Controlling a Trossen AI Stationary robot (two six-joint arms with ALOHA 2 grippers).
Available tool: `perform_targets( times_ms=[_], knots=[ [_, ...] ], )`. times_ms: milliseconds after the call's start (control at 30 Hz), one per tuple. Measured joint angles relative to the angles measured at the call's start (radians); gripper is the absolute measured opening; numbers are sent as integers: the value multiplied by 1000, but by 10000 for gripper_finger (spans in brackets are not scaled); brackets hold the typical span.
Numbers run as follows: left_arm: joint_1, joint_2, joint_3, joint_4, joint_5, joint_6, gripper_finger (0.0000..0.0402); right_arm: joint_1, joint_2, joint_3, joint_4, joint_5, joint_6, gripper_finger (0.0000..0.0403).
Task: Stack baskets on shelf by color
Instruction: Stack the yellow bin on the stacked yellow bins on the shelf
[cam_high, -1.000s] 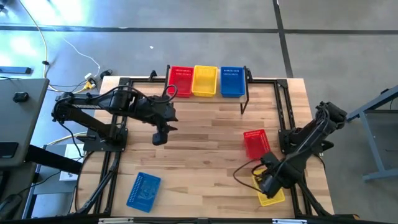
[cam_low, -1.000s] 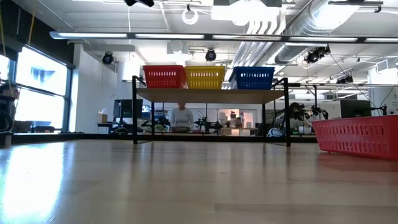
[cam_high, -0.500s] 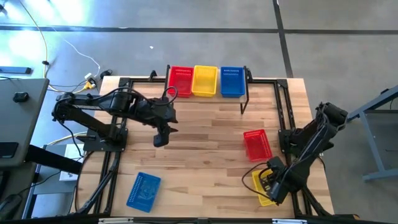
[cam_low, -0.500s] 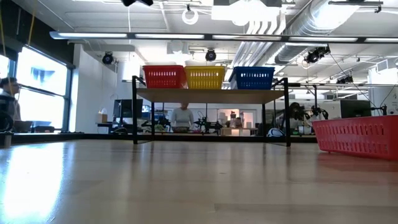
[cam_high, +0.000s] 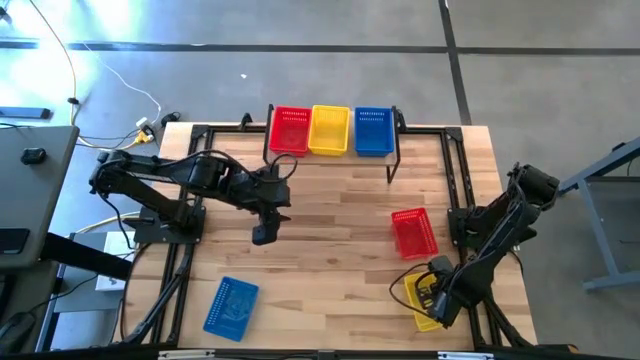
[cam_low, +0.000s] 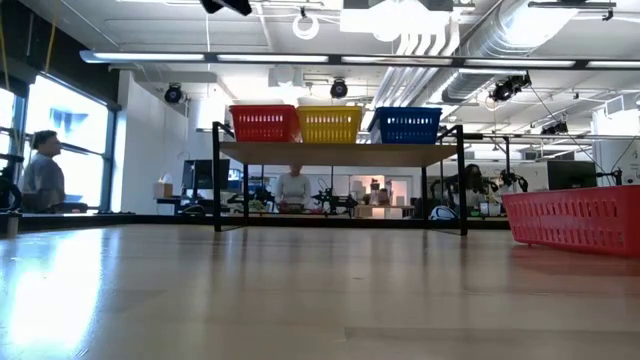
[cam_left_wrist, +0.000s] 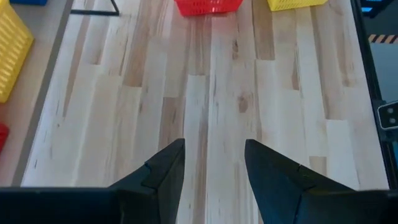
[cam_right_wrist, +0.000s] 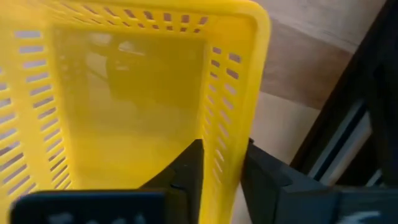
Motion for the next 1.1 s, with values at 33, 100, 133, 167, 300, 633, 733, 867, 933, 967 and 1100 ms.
perform_targets(
  times_ms=[33, 100, 133, 167, 300, 633, 733, 867, 933, 967, 1100],
  knots=[
    [0, 3, 0, 3, -1, 4, 157, -4, 0, 0, 6, 1, 0, 73],
    [0, 15, 3, 11, -3, 19, 157, -8, 0, 0, 13, 2, 0, 46],
    [0, 20, 1, 3, -3, 23, 157, -12, 0, 0, 23, 3, 3, 30],
    [0, 26, 0, -2, -3, 24, 157, -15, 0, 0, 33, 5, 11, 16],
    [0, 40, 0, -6, -6, 26, 157, -31, 0, 19, 47, 7, 26, 10],
    [0, 54, 0, -1, -6, 45, 157, -111, 0, 100, 63, 137, 18, 2],
    [0, 53, 0, 0, -6, 44, 157, -150, 0, 131, 65, 185, 6, 1],
    [0, 53, 0, 0, -6, 44, 157, -209, 0, 173, 63, 271, -19, 1],
    [0, 53, 0, 0, -6, 45, 157, -241, 0, 192, 63, 314, -30, 1],
    [0, 53, 0, 1, -6, 45, 157, -258, 0, 200, 63, 334, -38, 1],
    [0, 53, 0, 1, -6, 47, 157, -327, 0, 228, 64, 417, -85, 0]
  ],
)
